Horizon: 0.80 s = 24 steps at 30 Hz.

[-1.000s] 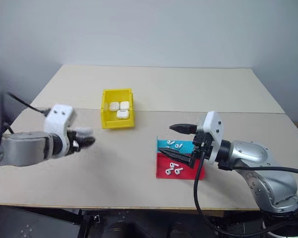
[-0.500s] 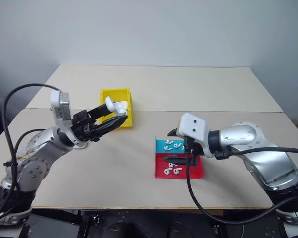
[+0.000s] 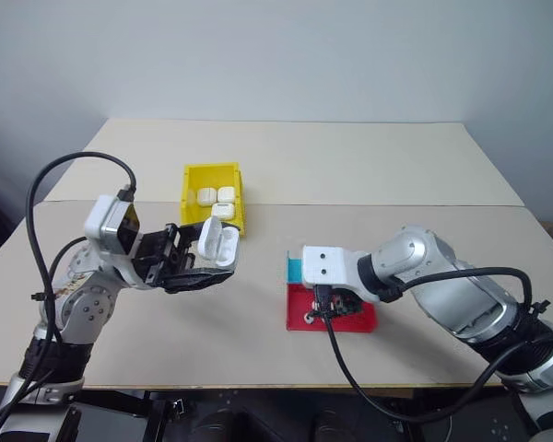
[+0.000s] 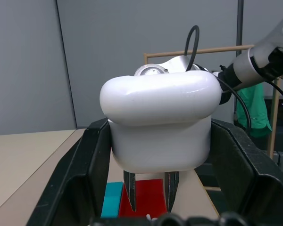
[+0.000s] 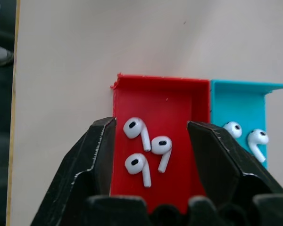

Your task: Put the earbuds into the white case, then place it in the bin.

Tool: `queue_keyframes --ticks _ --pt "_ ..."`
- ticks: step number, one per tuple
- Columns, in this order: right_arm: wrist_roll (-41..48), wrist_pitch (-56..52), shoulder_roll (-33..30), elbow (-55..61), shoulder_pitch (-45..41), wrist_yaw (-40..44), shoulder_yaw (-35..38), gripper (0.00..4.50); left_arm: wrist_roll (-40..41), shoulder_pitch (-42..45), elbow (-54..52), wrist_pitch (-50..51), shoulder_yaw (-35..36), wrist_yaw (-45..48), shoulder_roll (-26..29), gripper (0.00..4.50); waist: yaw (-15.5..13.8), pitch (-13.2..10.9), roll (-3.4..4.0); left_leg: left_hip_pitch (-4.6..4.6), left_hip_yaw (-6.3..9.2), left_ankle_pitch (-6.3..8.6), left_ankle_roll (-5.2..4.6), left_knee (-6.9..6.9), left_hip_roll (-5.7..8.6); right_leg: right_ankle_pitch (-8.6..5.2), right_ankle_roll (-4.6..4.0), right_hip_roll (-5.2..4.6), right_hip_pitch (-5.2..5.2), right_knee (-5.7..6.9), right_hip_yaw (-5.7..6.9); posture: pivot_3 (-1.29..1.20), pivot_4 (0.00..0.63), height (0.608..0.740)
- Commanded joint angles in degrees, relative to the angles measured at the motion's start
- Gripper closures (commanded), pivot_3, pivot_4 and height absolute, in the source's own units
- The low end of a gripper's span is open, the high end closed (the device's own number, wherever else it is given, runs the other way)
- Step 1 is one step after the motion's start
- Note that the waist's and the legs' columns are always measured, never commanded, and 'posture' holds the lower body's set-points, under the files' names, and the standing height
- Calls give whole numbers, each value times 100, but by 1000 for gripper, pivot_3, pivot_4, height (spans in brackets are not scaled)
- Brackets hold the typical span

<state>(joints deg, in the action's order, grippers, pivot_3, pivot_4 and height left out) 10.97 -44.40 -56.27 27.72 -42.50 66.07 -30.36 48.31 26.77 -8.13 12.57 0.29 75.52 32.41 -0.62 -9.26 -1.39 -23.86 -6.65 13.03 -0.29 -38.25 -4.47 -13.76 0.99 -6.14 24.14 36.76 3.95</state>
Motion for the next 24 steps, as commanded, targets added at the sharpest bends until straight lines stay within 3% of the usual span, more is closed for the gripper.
queue_keyframes --ticks 1,12,24 --pt "-404 348 35 -47 -98 191 -206 1650 -52 -85 -299 -35 101 0 -88 1679 1 0 0 0 0 0 0 0 0 0 0 0 0 0 -1 0 150 740" --pt "-1650 1044 609 -753 -606 879 -1070 1650 -127 -357 -620 54 134 -173 -210 1679 24 0 1 1 -1 -1 1 -4 -7 0 0 6 2 4 0 0 150 740" --pt "-2353 1539 1093 -1366 -779 1369 -1290 1650 -59 -708 -1012 161 348 -424 -146 1679 12 1 1 1 -3 -2 3 -7 -8 0 -1 7 2 3 -1 0 150 740"
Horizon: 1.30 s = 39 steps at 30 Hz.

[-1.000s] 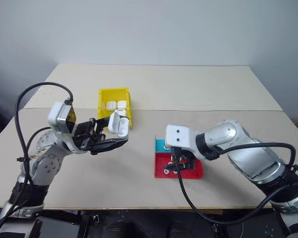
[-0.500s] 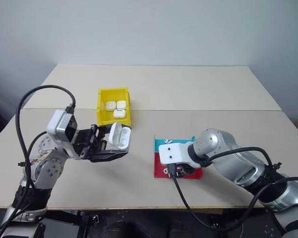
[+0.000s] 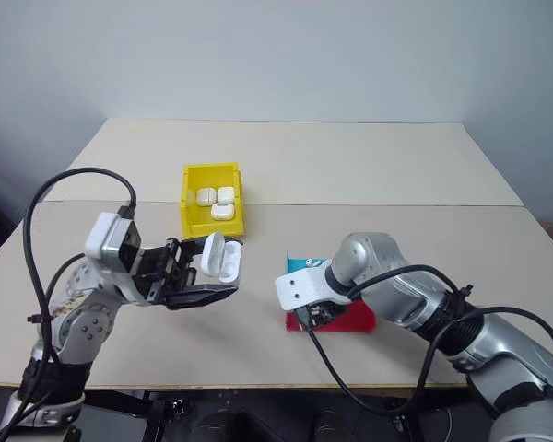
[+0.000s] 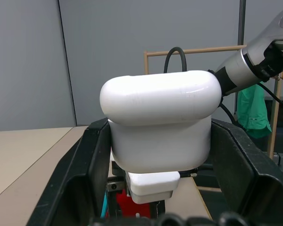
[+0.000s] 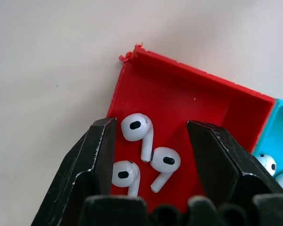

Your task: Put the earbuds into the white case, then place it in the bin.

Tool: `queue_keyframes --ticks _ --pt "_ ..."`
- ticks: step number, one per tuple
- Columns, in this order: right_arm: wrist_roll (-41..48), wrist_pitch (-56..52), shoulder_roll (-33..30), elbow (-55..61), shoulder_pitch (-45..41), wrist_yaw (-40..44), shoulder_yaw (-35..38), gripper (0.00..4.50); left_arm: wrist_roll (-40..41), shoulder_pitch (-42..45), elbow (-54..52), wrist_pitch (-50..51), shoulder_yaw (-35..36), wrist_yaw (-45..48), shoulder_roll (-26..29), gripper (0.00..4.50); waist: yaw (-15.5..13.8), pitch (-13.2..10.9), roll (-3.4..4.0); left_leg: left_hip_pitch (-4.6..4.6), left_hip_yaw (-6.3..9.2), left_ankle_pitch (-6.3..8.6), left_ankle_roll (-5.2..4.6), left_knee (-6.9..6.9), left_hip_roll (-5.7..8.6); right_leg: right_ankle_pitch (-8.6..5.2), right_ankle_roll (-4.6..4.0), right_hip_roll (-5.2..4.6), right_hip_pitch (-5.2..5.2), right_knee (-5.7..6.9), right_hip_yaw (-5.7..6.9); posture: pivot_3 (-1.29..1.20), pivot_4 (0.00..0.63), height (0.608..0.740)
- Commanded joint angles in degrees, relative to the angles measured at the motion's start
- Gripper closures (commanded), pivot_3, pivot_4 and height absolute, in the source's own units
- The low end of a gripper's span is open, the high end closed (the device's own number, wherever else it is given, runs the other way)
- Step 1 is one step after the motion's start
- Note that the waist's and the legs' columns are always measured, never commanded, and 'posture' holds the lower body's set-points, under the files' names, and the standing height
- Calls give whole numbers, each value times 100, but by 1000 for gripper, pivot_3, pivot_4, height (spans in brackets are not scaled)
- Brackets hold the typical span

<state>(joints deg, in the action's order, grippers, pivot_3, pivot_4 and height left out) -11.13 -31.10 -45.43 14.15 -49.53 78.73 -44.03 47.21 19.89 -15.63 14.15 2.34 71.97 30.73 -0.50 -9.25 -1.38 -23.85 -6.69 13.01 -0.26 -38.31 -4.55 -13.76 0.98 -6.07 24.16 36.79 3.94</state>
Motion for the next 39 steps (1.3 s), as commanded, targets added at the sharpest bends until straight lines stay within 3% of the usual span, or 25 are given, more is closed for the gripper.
queue_keyframes --ticks 1,10,13,18,24,31,36,39 --pt "-171 245 24 -46 -63 128 85 1650 46 -33 -276 1 145 -82 17 1679 0 0 0 0 0 0 0 0 0 0 0 0 0 1 0 0 150 740" --pt "-391 522 140 -265 38 194 155 1650 52 -197 -444 -13 185 -181 26 1679 1 1 1 3 0 -1 2 0 -3 0 0 2 -3 3 0 0 150 740" --pt "-417 571 180 -287 70 219 175 2250 121 -152 -575 97 220 -301 67 1679 1 1 1 4 0 -1 2 0 -4 0 -1 4 -3 3 0 0 150 740" --pt "-440 667 205 -267 170 279 227 3840 160 -134 -673 205 262 -391 104 1679 2 1 1 5 0 -2 3 0 -4 0 -1 4 -4 4 0 0 150 740" --pt "-242 407 247 -136 293 341 481 3877 197 -144 -684 270 298 -376 143 1679 0 1 1 5 0 -2 4 0 -5 0 -1 5 -4 3 0 0 150 740" --pt "1234 -1581 417 213 188 440 1903 3877 350 52 -572 405 318 -260 189 1679 -5 1 1 3 1 -2 4 0 -5 1 -3 5 -2 4 0 0 150 740" --pt "2740 -2803 773 524 569 -181 4159 3877 558 447 -472 637 368 -269 216 1679 -34 1 1 1 4 -1 1 0 -4 2 -3 5 -6 1 2 0 150 740" --pt "3546 -2865 1645 904 948 -1104 5756 3877 690 626 -464 796 368 -354 174 1679 -29 2 -2 1 4 1 0 0 -4 2 -3 5 -10 -3 3 0 150 740"
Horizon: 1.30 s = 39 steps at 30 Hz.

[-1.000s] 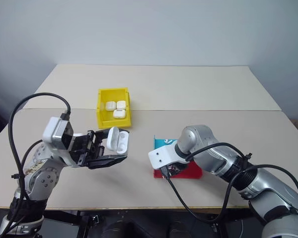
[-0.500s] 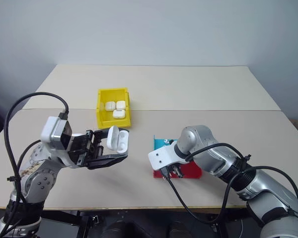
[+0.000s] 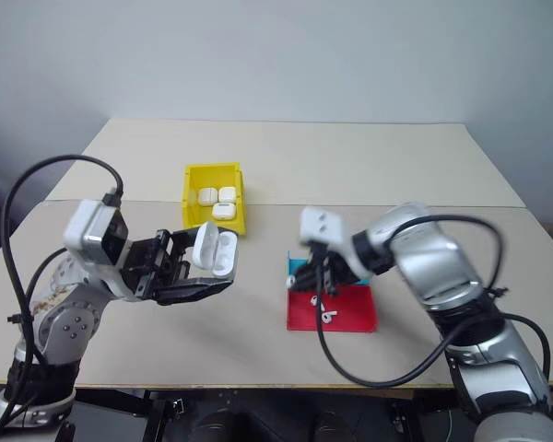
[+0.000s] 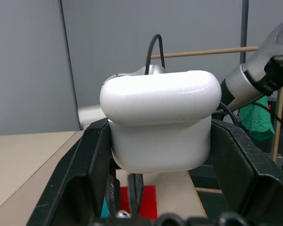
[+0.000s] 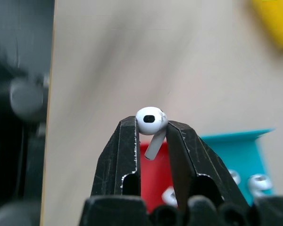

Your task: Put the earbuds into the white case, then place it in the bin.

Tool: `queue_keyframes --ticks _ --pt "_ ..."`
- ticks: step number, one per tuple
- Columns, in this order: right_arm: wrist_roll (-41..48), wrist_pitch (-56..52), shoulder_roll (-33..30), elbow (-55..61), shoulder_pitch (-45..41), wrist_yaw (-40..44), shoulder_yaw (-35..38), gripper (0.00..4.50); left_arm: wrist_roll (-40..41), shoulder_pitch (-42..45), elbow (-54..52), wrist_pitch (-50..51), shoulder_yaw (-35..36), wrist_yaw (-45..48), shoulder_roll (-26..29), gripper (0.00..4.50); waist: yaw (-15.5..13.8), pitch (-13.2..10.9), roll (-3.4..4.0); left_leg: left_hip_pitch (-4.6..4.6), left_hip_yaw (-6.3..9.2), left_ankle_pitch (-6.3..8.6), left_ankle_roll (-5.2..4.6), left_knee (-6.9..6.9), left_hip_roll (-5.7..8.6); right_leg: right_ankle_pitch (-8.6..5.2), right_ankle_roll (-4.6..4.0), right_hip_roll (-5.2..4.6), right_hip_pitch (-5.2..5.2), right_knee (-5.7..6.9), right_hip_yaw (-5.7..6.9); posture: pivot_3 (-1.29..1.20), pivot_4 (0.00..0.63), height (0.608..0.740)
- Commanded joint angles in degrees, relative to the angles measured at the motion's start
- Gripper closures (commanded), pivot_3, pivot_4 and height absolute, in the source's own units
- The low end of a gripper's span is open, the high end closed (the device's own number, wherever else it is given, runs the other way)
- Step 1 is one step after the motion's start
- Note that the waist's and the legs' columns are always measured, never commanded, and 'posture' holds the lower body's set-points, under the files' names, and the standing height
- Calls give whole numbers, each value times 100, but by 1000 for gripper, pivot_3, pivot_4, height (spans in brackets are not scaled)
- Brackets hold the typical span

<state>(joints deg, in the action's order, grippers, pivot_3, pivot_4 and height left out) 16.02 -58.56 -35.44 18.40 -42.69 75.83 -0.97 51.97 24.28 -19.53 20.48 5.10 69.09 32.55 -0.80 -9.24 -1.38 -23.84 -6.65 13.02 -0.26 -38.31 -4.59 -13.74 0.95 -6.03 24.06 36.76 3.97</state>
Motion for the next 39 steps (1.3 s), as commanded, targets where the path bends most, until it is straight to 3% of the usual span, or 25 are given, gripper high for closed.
queue_keyframes --ticks 1,5,12,26,39 --pt "1066 -55 928 661 362 -1125 1838 3877 254 227 -72 213 88 -74 -23 1679 5 1 -1 0 2 0 1 1 -1 0 0 1 -2 0 2 0 150 740" --pt "2052 -369 1796 1286 344 -2268 2607 3877 241 437 -1 353 -24 -127 -125 1679 30 2 3 1 -2 -5 8 3 -2 0 0 3 9 13 -6 0 150 740" --pt "2873 -288 2367 1984 377 -3624 2140 3877 -180 813 650 225 -348 180 -430 1679 37 4 6 4 -2 -5 7 5 -2 0 0 7 7 14 -8 0 150 740" --pt "3642 273 1733 2178 819 -4029 1299 3877 -472 932 1037 162 -349 561 -558 1679 40 4 6 1 0 -3 4 7 -2 0 0 6 7 7 -8 0 150 740" --pt "3480 792 1280 1858 845 -4271 882 3877 -401 826 774 188 -316 557 -533 1679 46 4 6 1 1 -2 2 7 -2 0 0 7 7 7 -7 0 150 740"
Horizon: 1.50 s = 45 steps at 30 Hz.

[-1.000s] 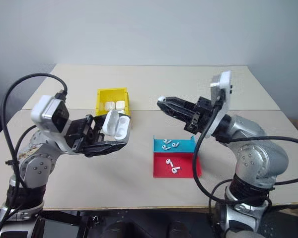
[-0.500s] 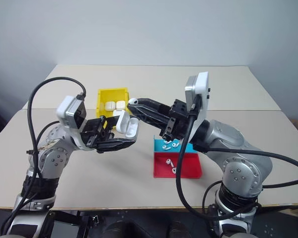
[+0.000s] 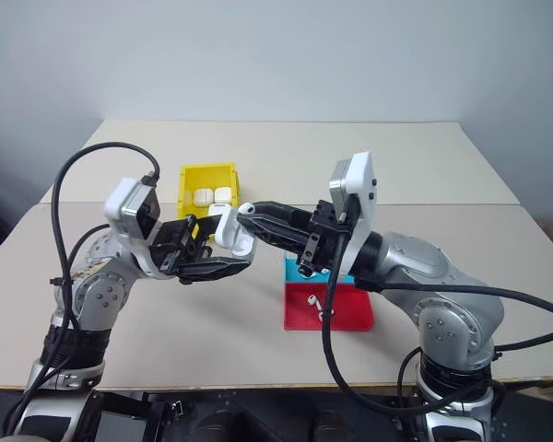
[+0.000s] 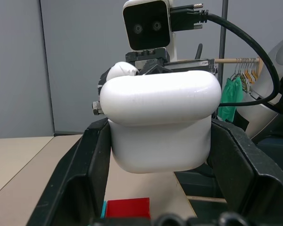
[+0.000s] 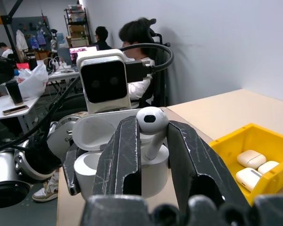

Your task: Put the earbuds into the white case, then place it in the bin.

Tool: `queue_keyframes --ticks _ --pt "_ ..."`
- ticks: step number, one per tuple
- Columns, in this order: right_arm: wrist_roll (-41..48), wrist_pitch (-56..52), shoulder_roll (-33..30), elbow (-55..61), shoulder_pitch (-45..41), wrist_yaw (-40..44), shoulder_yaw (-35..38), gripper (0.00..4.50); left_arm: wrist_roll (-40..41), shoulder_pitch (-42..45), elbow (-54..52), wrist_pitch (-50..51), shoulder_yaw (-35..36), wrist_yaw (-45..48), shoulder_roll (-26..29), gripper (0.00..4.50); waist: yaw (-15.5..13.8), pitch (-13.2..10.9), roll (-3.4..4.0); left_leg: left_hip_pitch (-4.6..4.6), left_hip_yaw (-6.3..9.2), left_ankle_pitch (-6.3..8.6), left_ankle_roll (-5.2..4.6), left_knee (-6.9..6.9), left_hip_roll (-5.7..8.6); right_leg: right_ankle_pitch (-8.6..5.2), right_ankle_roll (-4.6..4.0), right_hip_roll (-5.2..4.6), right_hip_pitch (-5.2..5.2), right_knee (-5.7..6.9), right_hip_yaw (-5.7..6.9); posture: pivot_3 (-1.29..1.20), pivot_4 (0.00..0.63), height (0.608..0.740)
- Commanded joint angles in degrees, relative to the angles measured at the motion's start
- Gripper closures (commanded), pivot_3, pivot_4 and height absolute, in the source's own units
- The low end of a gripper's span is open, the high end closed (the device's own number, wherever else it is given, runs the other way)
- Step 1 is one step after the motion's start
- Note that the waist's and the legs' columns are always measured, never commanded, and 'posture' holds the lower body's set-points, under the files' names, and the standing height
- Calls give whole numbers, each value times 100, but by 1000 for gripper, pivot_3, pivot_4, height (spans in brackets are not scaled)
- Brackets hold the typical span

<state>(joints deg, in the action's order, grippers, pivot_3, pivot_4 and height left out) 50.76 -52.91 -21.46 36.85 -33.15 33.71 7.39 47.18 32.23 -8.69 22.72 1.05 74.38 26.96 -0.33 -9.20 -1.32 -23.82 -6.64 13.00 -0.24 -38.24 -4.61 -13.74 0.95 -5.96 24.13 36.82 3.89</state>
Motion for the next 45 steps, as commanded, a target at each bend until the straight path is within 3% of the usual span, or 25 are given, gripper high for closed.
queue_keyframes --ticks 1,5,15,24,29,31,34,36,39,42,45 --pt "2 251 -169 -2 -109 -29 21 3877 81 25 -327 -37 91 22 26 1679 -1 0 0 0 0 0 0 0 0 0 0 0 0 0 0 0 150 740" --pt "-75 366 -404 -35 -74 125 -147 3877 68 38 -340 -60 99 -8 20 1679 -2 0 0 0 0 1 -1 0 0 0 0 0 -1 -2 0 0 150 740" --pt "-10 679 -956 -158 -48 590 -246 501 29 10 -378 -119 125 -106 -32 1679 -4 0 0 0 0 1 -1 0 0 0 0 0 -1 -3 1 0 150 740" --pt "323 729 -1228 -760 -465 746 197 501 -8 -107 -494 -155 173 -265 -56 1679 -13 -1 -1 0 0 1 -2 0 0 0 0 0 -2 -4 0 0 150 740" --pt "-241 1048 -2143 -1749 -1055 1557 221 501 -23 -321 -566 -154 355 -252 214 1679 -16 -1 -1 0 -2 2 -3 2 0 0 0 -1 -1 -6 0 0 150 740" --pt "-811 1364 -2589 -2269 -1341 2229 -262 501 -6 -426 -597 -164 440 -230 318 1679 -10 -1 -1 0 -3 2 -4 3 -1 0 0 0 2 -7 0 0 150 740" --pt "-2566 2633 -3070 -3133 -1726 3119 -1618 501 19 -540 -686 -181 531 -295 374 1679 18 -1 -1 2 -6 2 -4 3 -1 0 0 -1 0 -8 -4 0 150 740" --pt "-3708 3717 -3037 -4027 -2185 3725 -2532 501 48 -610 -785 -176 562 -377 353 1679 63 -1 -1 4 -7 3 -4 2 -1 -1 2 -1 1 -7 -4 0 150 740" --pt "-4539 5026 -2729 -5204 -2738 4455 -3194 501 62 -696 -914 -180 550 -458 318 1679 104 -2 -1 2 -8 2 -3 3 -1 -2 3 0 5 -6 -6 0 150 740" --pt "-5426 6512 -2261 -6618 -3330 4946 -3857 1094 98 -802 -1072 -185 569 -576 284 1679 132 -4 0 -2 -15 -10 16 4 -1 -1 2 -1 13 -8 -12 0 150 740" --pt "-5855 7477 -1900 -7649 -3662 5265 -4138 2095 126 -883 -1181 -187 607 -666 287 1679 122 -5 1 -3 -17 -23 39 2 -3 -1 2 -1 11 -10 -10 0 150 740"
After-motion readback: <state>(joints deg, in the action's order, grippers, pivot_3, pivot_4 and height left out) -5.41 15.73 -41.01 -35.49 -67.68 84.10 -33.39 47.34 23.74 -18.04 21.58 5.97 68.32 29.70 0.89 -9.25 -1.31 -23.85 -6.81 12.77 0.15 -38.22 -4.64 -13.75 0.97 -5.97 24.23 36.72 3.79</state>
